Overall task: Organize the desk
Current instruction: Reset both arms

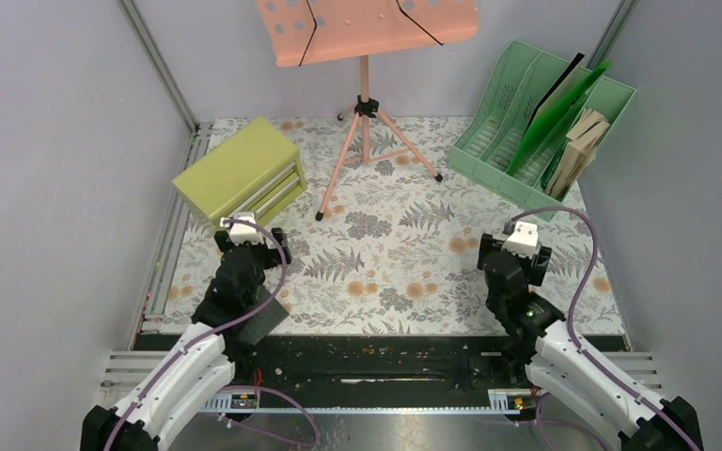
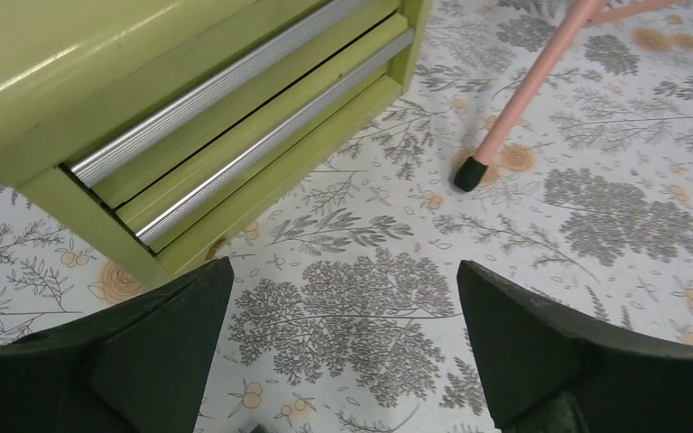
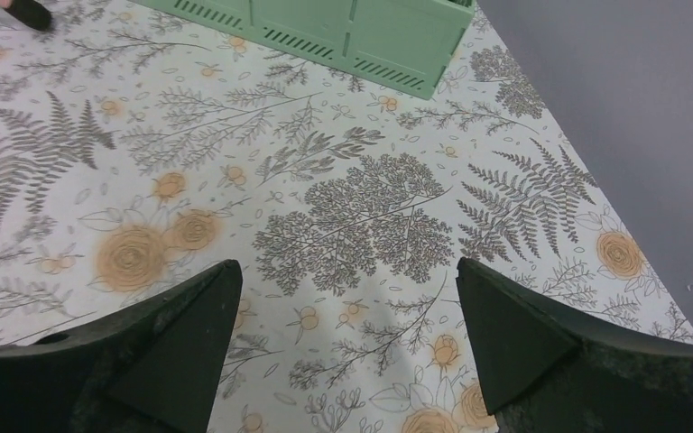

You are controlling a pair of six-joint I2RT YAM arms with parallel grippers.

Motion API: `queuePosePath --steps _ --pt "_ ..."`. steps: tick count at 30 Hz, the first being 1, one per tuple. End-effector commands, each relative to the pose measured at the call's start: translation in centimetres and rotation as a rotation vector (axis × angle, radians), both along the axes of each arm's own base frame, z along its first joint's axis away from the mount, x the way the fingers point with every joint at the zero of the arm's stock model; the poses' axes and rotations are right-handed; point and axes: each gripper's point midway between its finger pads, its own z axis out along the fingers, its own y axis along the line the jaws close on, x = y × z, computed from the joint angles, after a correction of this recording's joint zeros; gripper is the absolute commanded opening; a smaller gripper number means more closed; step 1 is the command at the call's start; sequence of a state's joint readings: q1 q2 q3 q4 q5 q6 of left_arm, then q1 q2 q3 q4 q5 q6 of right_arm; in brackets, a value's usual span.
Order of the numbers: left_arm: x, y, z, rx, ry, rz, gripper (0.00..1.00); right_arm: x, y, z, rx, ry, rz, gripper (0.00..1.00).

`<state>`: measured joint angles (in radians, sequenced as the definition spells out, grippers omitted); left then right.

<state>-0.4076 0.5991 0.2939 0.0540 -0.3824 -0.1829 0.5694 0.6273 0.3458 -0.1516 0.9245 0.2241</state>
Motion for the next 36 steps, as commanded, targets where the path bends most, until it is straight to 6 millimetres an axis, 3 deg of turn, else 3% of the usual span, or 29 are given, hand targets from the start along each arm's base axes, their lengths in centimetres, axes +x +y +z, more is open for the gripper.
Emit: queuePosePath --steps 1,9,15,24,29,32,36 --pt "1.6 1.2 3.4 -0.019 -0.235 0.056 0.97 1.4 -1.4 2.2 -0.053 -0.223 -0.063 0.96" --pt "3.1 3.4 1.4 0.065 -0.207 0.159 0.97 2.0 -2.2 -0.8 -0.092 -0.229 -0.058 0.99" --pt "5.0 3.6 0.2 0.096 -0.199 0.153 0.97 3.8 -1.8 -0.6 -0.089 -0.246 -0.026 0.99" --pt "7.4 4.4 -0.1 0.126 -0.216 0.146 0.97 6.0 -3.3 0.1 0.009 -0.344 -0.099 1.0" --pt "8.8 5.8 -1.3 0.102 -0.197 0.181 0.99 7.7 -3.9 -0.9 0.043 -0.35 -0.1 1.0" --pt "8.7 6.6 -1.7 0.047 -0.216 0.207 0.99 8.8 -3.0 -0.9 0.034 -0.346 -0.029 0.99" --pt "9.2 6.3 -2.0 0.059 -0.198 0.17 0.99 10.0 -1.3 -1.5 0.026 -0.299 0.077 0.99"
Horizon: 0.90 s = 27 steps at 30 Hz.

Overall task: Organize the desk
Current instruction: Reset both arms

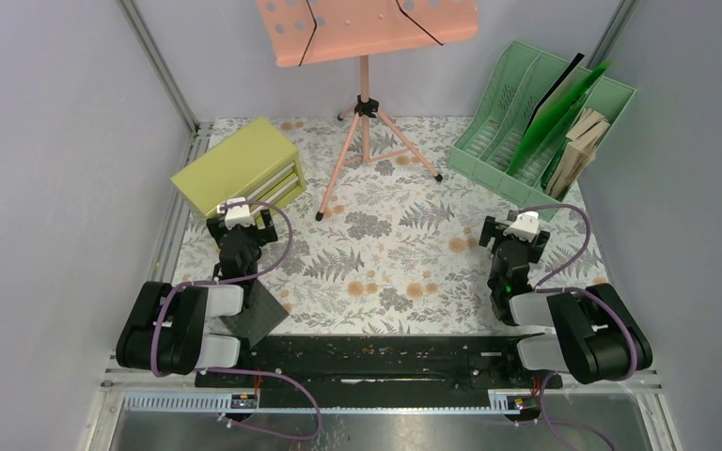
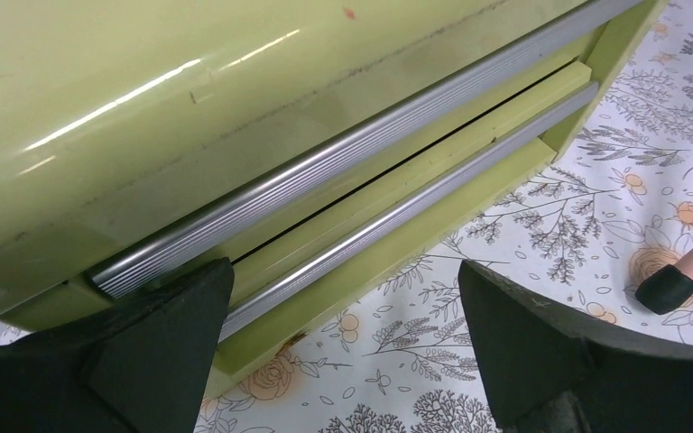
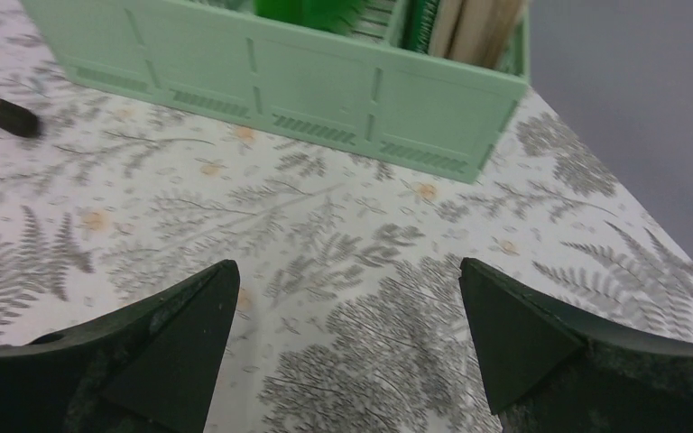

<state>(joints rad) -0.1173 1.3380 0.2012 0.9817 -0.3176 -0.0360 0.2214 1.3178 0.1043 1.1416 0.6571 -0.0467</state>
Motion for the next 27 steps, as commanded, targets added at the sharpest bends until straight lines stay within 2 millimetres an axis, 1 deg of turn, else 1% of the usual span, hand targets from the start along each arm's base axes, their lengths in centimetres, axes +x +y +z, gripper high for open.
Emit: queuePosePath --steps 1,3,5,27 --pt "1.52 -0.67 3.03 -0.034 -0.114 -0.045 0.99 2.68 2.4 2.68 0.025 -0.112 0.135 1.0" --pt "1.64 -0.93 3.14 -0.029 -0.117 -0.063 0.99 3.07 3.23 2.55 0.005 -0.115 0.192 0.99" --pt "1.72 -0.87 2.99 -0.032 -0.105 -0.059 0.99 3.01 3.32 2.33 0.011 -0.103 0.196 1.0" --pt "1.71 -0.79 3.04 -0.032 -0.108 -0.054 0.99 3.05 3.32 2.4 0.008 -0.106 0.197 1.0"
